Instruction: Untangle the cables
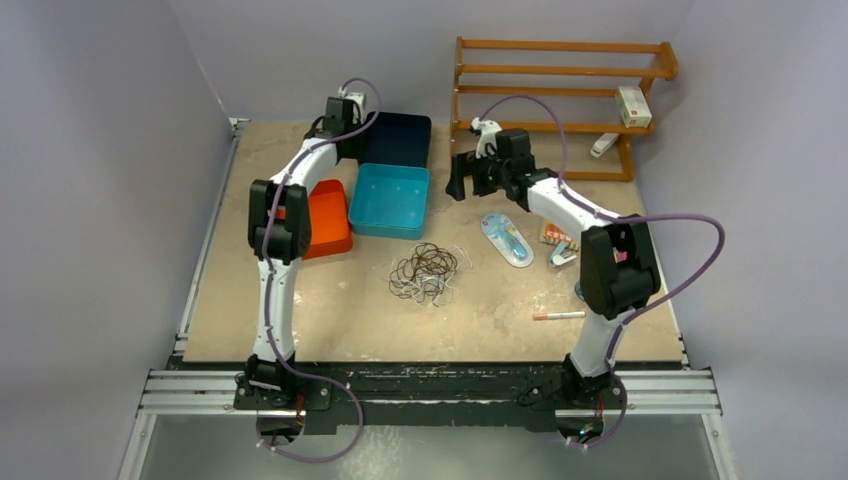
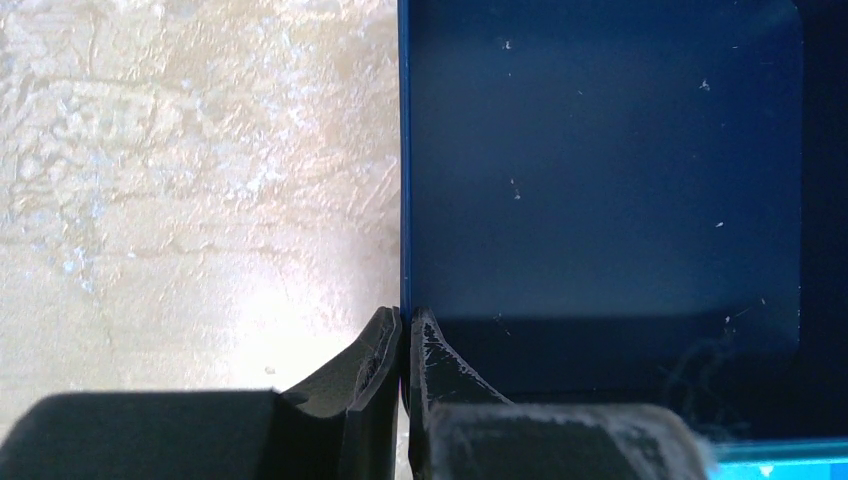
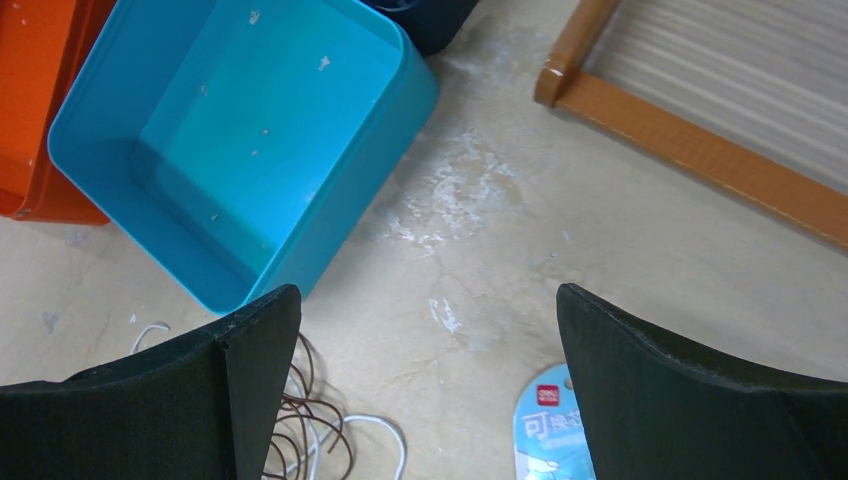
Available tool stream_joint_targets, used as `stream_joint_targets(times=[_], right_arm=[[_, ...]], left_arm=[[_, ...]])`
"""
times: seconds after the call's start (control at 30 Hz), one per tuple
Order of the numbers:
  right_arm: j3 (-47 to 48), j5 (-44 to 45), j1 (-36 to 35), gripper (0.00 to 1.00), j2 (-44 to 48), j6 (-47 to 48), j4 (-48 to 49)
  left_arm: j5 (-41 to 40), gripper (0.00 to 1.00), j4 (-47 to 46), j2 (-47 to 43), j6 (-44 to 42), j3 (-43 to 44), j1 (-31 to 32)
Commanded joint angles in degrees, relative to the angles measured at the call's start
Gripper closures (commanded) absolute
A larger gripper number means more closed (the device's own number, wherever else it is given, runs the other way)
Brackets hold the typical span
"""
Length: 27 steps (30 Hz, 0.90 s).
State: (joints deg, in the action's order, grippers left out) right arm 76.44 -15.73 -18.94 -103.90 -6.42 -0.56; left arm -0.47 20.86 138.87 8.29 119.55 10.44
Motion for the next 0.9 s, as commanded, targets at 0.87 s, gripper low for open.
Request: stream_joint_targets(times=[0.87], right_arm=[[-12.5, 9.7, -1.9, 0.01, 14.5, -4.8, 8.2]], left_arm=[[2.0, 0.61, -4.0, -23.0, 1.7, -19.8, 2.0]])
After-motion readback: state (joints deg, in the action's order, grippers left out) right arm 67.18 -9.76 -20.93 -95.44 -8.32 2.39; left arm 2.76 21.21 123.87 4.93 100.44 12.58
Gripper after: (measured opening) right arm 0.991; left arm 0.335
